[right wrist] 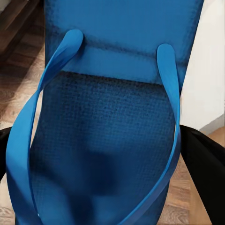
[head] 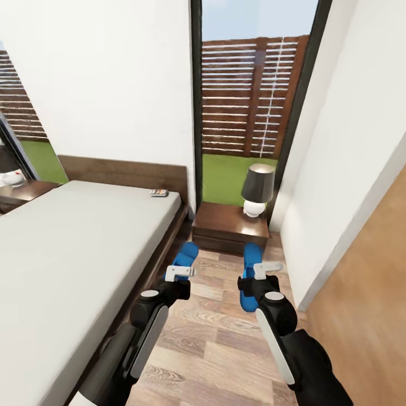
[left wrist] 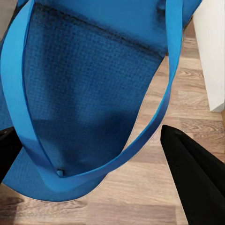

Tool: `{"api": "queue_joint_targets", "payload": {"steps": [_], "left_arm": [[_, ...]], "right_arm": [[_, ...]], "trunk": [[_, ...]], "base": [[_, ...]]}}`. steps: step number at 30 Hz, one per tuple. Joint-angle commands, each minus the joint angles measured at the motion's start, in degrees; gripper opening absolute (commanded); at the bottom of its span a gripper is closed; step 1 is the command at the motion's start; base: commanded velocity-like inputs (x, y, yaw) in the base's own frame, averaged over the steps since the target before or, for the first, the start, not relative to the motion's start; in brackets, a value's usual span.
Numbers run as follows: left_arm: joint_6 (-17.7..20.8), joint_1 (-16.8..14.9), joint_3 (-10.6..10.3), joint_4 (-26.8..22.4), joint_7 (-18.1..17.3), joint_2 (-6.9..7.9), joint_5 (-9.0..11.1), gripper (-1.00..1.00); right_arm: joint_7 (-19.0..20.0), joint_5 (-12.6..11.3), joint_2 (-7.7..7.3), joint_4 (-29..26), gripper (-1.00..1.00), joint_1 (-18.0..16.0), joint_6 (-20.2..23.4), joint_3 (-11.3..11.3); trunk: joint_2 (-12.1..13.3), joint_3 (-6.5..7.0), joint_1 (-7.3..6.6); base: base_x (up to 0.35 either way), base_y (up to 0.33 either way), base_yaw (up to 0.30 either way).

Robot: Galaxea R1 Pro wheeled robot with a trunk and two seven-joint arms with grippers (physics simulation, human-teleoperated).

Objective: In the bedroom, move the book from the bed onto either nightstand, and place the two sandals side by side next to the bed.

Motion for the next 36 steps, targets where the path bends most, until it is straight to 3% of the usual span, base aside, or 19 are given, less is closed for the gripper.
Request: {"api": "queue_joint_targets", "payload": {"steps": [1,9,36], "left_arm": [[0.2,-0.1,-0.1,0.0,0.6,-0.01,0.5,-1.00],[0.2,-0.1,-0.1,0.0,0.6,-0.01,0.5,-1.00],[0.2,-0.1,-0.1,0.0,0.6,-0.01,0.5,-1.00]], "right_arm": [[-0.5,-0.5,-0.02,-0.1,-1.00,0.0,0.2,0.1],[-0.5,-0.4,-0.02,-0.1,-1.00,0.0,0.2,0.0],[-0.5,-0.4,-0.02,-0.1,-1.00,-0.1,0.2,0.0]], "trunk": [[-0.1,-0.11,0.06],[-0.1,-0.11,0.06],[-0.1,-0.11,0.06]], "base": [[0.303,-0.198,0.240],[0.302,-0.198,0.182],[0.300,-0.199,0.006]]}}
